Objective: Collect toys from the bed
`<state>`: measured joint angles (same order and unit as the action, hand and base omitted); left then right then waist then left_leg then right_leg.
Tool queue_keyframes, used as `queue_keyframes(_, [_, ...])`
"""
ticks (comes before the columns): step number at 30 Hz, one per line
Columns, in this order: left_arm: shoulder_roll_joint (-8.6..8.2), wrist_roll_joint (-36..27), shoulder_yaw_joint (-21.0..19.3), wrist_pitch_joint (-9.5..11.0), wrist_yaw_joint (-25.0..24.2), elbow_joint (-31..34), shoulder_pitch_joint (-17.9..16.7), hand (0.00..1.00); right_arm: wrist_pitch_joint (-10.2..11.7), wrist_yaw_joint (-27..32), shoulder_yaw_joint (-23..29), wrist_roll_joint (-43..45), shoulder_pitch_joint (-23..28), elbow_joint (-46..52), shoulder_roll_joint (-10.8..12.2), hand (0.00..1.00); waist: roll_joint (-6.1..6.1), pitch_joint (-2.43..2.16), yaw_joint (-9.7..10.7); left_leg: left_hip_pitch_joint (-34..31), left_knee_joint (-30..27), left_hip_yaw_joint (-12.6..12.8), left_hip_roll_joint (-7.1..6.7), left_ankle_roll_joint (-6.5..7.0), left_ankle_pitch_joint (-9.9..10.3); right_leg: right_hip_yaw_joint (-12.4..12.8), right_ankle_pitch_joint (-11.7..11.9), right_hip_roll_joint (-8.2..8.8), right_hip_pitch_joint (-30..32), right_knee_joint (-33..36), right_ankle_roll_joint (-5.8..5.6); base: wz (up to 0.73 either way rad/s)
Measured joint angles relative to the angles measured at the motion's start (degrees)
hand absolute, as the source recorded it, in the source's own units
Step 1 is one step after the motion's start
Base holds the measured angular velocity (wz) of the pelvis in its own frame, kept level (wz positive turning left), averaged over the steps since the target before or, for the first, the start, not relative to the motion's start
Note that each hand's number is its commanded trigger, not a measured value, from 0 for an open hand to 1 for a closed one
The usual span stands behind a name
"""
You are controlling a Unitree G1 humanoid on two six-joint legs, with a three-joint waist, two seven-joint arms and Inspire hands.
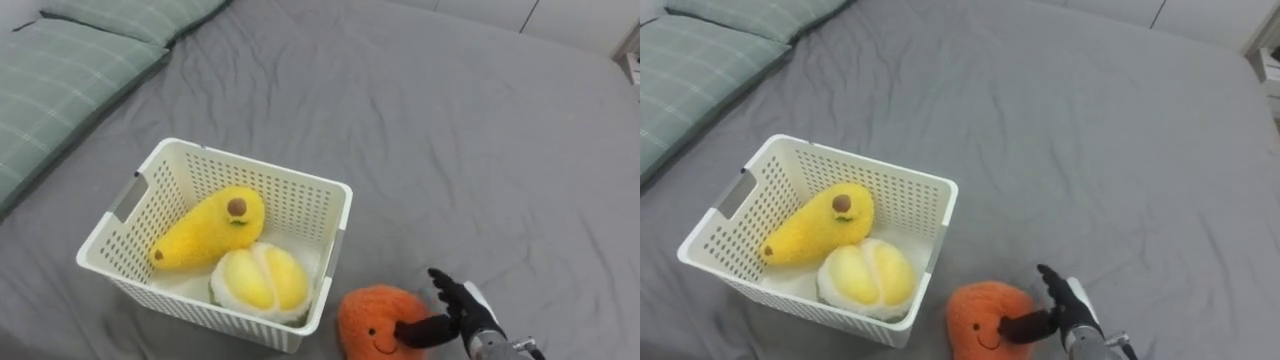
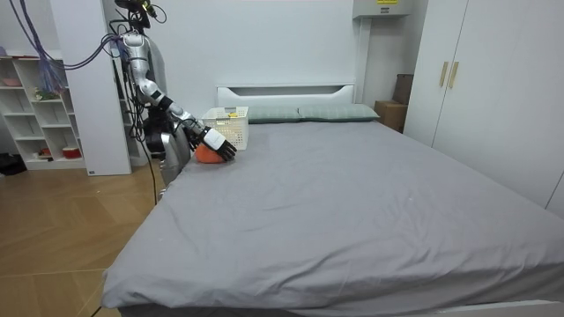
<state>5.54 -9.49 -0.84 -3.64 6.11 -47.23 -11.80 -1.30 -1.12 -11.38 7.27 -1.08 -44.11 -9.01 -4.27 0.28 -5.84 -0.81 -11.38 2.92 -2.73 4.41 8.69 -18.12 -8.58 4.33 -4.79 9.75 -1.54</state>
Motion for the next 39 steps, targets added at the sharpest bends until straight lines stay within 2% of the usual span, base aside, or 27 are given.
queue_keyframes(7, [-0.2, 0.0, 0.1, 0.5, 0.6, 0.0, 0.0, 0.0, 0.0, -2.7, -1.6, 1.5, 0.0, -0.1, 0.2, 0.0, -0.6, -0.47, -0.9, -0.2, -0.3, -0.5, -0.07, -0.02, 0.0, -1.0, -0.1, 0.04, -0.2, -0.2, -0.01, 0.04])
queue_keyframes(8, [-0.23, 0.0, 0.3, 0.5, 0.8, 0.0, 0.0, 0.0, 0.0, -3.0, -1.9, 1.6, 0.0, -0.1, 0.2, 0.25, -0.65, -0.5, -1.0, -0.2, -0.3, -0.5, -0.09, -0.02, 0.0, -1.0, -0.1, 0.05, -0.2, -0.3, -0.01, 0.0])
queue_keyframes(9, [-0.32, 0.0, 0.5, 0.7, 1.2, 0.0, 0.0, 0.0, 0.0, -3.4, -2.7, 1.8, 0.0, -0.1, 0.3, 0.68, -0.71, -0.49, -1.0, -0.2, -0.3, -0.6, -0.11, -0.02, 0.0, -1.0, -0.1, 0.06, -0.2, -0.3, -0.03, 0.0])
queue_keyframes(10, [-0.36, 0.0, 0.6, 0.8, 1.3, 0.0, 0.0, 0.0, 0.0, -3.6, -3.3, 1.9, 0.0, -0.1, 0.3, 0.94, -0.75, -0.45, -1.0, -0.3, -0.4, -0.6, -0.14, -0.02, 0.0, -1.0, -0.1, 0.07, -0.2, -0.4, -0.05, 0.0])
queue_keyframes(11, [-0.36, 0.0, 0.5, 0.9, 1.4, 0.0, 0.0, 0.0, 0.0, -3.7, -3.3, 2.2, 0.0, -0.1, 0.4, 1.0, -0.83, -0.44, -1.1, -0.3, -0.4, -0.6, -0.15, -0.02, 0.0, -1.0, -0.1, 0.07, -0.2, -0.4, -0.05, 0.0])
queue_keyframes(17, [-0.37, 0.0, 0.5, 1.9, 1.9, 0.0, -0.1, 0.0, 0.0, -3.1, -3.1, 4.3, -0.1, -0.9, 0.4, 1.0, -1.66, -0.15, -2.4, -0.7, -0.4, -1.1, -0.24, -0.14, 0.1, -1.0, -0.2, -0.12, -0.3, -1.2, -0.13, 0.02])
queue_keyframes(20, [-0.38, 0.0, 0.6, 2.2, 1.9, 0.0, -0.3, 0.0, 0.0, -2.8, -3.2, 4.3, -1.1, -0.9, 0.5, 1.0, -1.62, -0.08, -2.6, -0.7, -0.4, -1.3, -0.29, -0.16, 0.3, -1.1, -0.3, -0.15, -0.4, -1.2, -0.19, 0.0])
queue_keyframes(24, [-0.49, 0.0, 1.4, 3.1, 1.9, 0.0, -0.5, 0.0, 0.0, -1.9, -3.4, 5.9, -1.8, -1.2, 0.8, 1.0, -1.37, 0.4, -2.8, -0.7, -0.4, -1.7, -0.33, -0.17, 0.4, -1.8, -0.3, -0.15, -0.5, -1.2, -0.2, 0.03])
queue_keyframes(28, [-0.51, 0.0, 2.4, 3.6, 1.5, 0.0, -0.5, 0.0, 0.0, -0.7, -3.7, 6.1, -2.2, -2.5, 1.5, 1.0, -1.15, 0.69, -3.2, -0.9, -0.4, -1.8, -0.32, -0.13, 0.6, -2.2, -0.3, -0.09, -0.4, -1.1, -0.22, 0.01])
queue_keyframes(32, [-0.49, 0.0, 2.4, 3.7, 1.0, 0.0, -0.5, 0.0, 0.2, -0.3, -3.7, 6.0, -2.2, -2.3, 2.1, 1.0, -1.24, 0.63, -3.4, -1.0, -0.4, -1.9, -0.34, -0.12, 0.6, -2.5, -0.3, -0.02, -0.3, -1.1, -0.23, 0.0])
queue_keyframes(37, [-0.46, 0.1, 1.4, 3.7, 0.9, -0.2, -0.3, 0.0, 0.3, -0.2, -3.1, 6.8, -2.4, -1.3, 2.0, 1.0, -1.92, 0.17, -3.7, -1.0, -0.5, -1.9, -0.37, -0.08, 0.6, -2.5, -0.2, 0.08, -0.3, -1.0, -0.24, 0.0])
queue_keyframes(39, [-0.4, 0.1, 0.9, 3.7, 0.9, -0.7, -0.2, 0.0, 0.0, 0.1, -2.8, 6.9, -2.3, 0.7, 1.9, 1.0, -2.0, 0.2, -3.4, -0.7, -0.5, -1.7, -0.37, -0.06, 0.6, -2.5, -0.2, 0.16, -0.6, -1.0, -0.24, 0.0])
